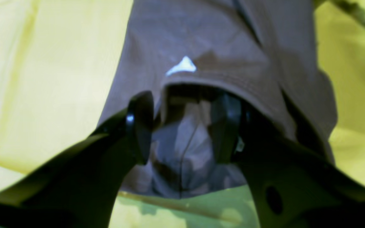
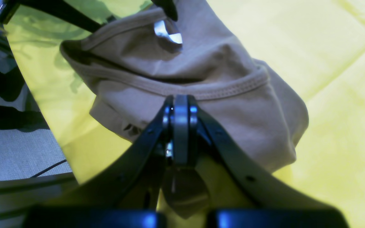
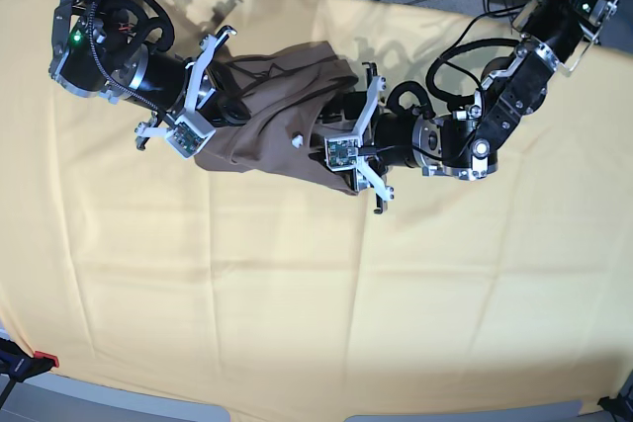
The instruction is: Fold the T-shirt properly
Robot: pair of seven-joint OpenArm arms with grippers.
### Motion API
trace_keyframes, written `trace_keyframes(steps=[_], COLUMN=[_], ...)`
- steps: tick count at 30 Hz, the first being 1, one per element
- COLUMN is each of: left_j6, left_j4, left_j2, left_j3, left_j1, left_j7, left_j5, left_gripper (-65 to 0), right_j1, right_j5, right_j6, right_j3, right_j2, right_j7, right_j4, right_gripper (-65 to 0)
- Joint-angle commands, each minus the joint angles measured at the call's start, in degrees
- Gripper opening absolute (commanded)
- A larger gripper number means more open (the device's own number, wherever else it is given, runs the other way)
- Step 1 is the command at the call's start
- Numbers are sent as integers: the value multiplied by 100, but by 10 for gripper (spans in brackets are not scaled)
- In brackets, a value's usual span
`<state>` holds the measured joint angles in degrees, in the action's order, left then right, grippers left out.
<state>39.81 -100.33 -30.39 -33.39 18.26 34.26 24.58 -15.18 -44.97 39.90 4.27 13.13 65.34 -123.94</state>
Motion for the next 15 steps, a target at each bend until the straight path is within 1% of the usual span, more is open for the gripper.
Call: trace_keyframes(steps=[1, 2, 3, 4, 10, 15], left_j6=[19, 19, 19, 19, 19, 19], left_j4=[-79, -79, -79, -79, -81, -90], left_j2=[-26, -26, -26, -26, -44, -328], left_j3=[44, 50, 50, 50, 52, 57], left_j1=[133, 144, 146, 149, 149, 164], left_j7=[-177, -168, -170, -170, -164, -168], left_j5=[87, 85, 79, 61, -15, -11], left_gripper=[-426, -501, -592, -650, -650, -650], right_j1=[57, 57, 57, 57, 57, 57], right_j5=[-101, -101, -101, -101, -101, -98], right_j6=[10, 10, 10, 10, 10, 10], right_j3=[28, 28, 28, 28, 28, 28], right_j2=[24, 24, 24, 22, 24, 24], right_j7=[-125, -125, -125, -127, -127, -127], right_j4=[-70, -70, -70, -70, -70, -70], right_gripper=[-650, -650, -650, -650, -650, -650])
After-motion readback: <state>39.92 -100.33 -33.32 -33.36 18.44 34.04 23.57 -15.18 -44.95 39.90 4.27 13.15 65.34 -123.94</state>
